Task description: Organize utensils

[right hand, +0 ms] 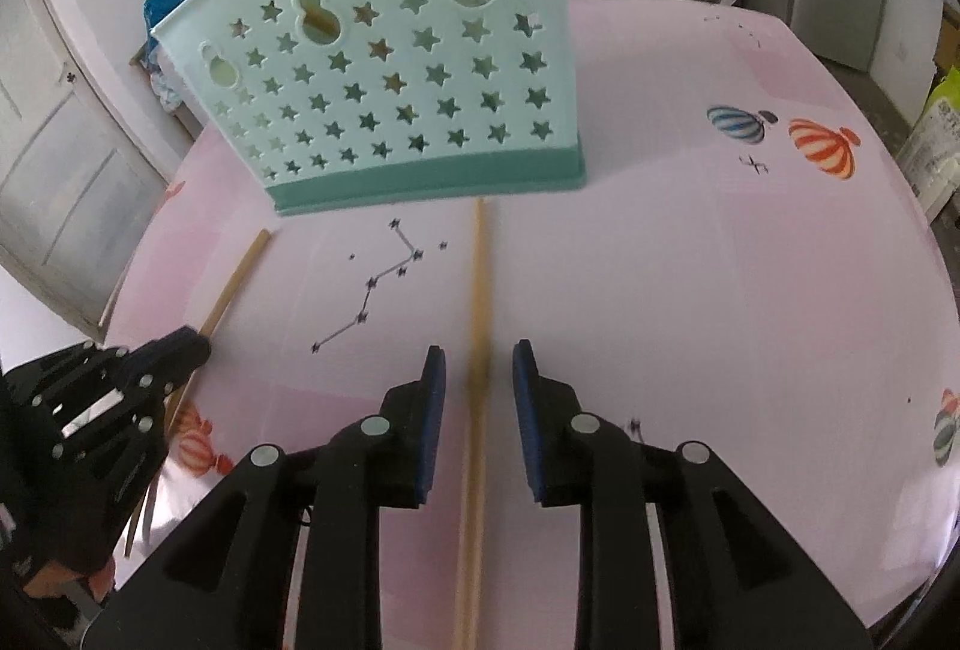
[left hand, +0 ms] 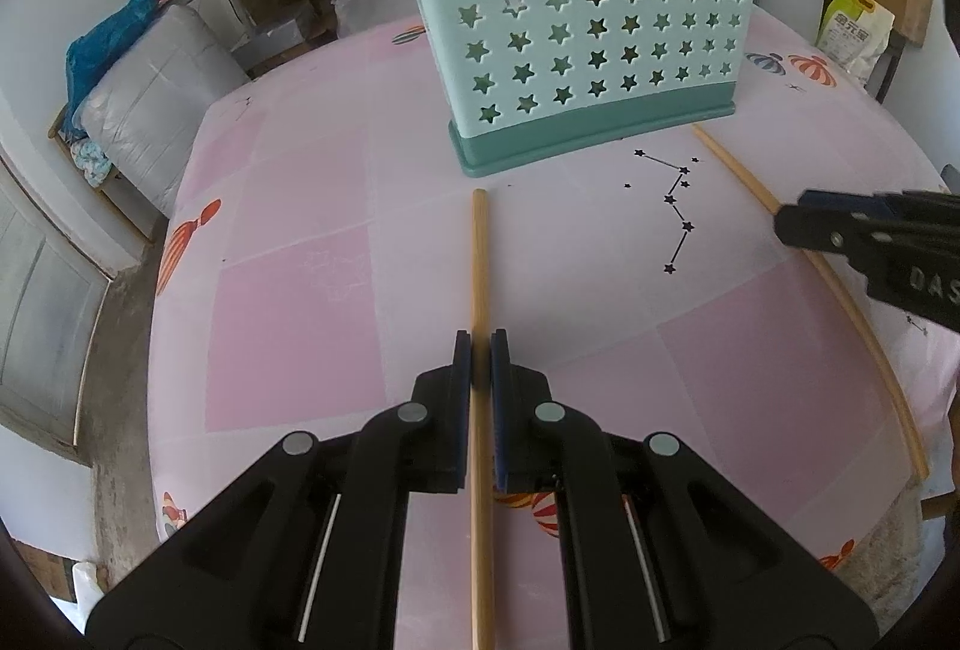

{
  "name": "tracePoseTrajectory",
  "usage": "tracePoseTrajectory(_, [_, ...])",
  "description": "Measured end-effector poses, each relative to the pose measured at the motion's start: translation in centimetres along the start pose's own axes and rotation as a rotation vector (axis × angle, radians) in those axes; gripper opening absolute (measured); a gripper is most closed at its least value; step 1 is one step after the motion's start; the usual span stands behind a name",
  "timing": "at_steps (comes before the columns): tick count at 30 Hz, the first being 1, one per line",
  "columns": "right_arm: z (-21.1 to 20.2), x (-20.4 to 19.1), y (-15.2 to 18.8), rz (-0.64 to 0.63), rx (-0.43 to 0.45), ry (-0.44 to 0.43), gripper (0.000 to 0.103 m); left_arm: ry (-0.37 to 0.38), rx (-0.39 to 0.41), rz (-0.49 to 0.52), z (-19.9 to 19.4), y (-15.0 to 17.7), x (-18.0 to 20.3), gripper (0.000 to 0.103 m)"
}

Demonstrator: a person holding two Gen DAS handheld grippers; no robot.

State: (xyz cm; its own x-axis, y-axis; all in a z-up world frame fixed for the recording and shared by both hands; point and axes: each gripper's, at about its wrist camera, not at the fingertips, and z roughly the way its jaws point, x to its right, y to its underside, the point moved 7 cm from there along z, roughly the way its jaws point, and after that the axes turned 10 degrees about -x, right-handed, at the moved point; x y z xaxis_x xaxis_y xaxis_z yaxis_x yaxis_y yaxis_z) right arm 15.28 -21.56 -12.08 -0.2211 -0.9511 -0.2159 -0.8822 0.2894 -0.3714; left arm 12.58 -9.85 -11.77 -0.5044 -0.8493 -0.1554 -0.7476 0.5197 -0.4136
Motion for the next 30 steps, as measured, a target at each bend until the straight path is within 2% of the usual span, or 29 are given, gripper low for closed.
tracePoseTrajectory(14, [0.3, 0.2, -0.7, 0.003, 0.020, 0.013, 0.022, 0.014, 0.001, -0.005, 0.1, -0.2, 0.0, 0.005])
tracePoseTrajectory(22, [0.2, 0.2, -0.5, 0.014, 0.019, 0.011, 0.020, 0.137, -0.041, -0.056, 0.9, -1.5, -1.5, 0.005])
tracePoseTrajectory(30, [0.2, 0.5, -0.5, 0.028, 0.027, -0.012, 0.020, 0.158, -0.057, -0.064, 1.7, -3.0, -2.3, 0.006])
